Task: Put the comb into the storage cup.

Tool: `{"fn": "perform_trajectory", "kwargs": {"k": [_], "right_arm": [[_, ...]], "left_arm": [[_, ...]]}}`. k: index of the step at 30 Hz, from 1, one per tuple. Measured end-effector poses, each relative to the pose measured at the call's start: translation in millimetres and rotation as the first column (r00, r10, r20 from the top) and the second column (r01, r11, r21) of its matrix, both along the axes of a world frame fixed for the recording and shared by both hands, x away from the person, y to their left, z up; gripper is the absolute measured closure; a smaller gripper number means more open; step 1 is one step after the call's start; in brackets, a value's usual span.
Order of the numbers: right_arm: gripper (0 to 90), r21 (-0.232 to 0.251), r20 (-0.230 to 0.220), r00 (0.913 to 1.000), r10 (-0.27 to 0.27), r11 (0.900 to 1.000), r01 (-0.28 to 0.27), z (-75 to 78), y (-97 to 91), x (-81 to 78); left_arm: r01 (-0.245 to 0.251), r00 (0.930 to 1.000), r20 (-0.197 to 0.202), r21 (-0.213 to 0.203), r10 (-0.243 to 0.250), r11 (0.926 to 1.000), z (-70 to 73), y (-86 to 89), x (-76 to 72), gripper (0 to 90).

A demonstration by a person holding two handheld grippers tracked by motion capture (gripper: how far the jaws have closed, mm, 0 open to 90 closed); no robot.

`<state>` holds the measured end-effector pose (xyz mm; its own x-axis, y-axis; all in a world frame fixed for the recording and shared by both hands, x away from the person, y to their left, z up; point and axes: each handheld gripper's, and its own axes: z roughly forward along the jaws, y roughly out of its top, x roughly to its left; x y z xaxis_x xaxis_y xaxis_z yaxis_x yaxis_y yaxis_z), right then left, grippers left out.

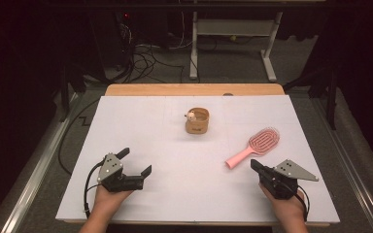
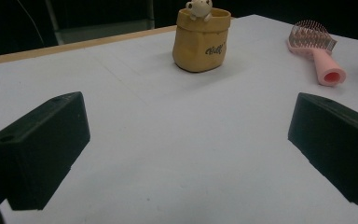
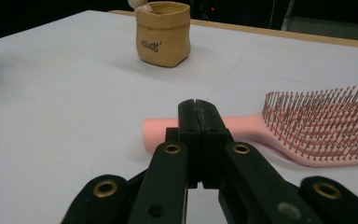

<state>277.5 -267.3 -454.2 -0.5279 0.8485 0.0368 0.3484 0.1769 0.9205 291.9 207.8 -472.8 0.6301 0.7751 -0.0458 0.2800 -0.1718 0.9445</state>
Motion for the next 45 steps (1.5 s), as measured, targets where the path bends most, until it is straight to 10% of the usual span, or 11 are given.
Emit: {"fn": "perform_trajectory", "kwargs": {"k": [8,25,45], "right_arm": [[90.0,-0.013,0.009,1.0000,0.003,0.9999,-0.003,2.8,7.2,13.5],[90.0,-0.146,-0.132,0.9913,-0.009,0.9892,-0.010,6.0,47.6,85.4],[90.0,-0.275,-0.262,0.9652,-0.001,0.9587,-0.073,-6.4,58.1,92.2]], "left_arm": [[0.003,1.0000,-0.002,-0.005,-0.003,1.0000,-0.6,-1.4,0.0,0.0],[-0.006,1.0000,-0.001,-0.028,0.006,0.9996,0.4,0.7,4.2,0.0],[-0.010,0.9999,-0.006,-0.028,0.010,0.9995,0.6,0.7,5.3,0.0]]}}
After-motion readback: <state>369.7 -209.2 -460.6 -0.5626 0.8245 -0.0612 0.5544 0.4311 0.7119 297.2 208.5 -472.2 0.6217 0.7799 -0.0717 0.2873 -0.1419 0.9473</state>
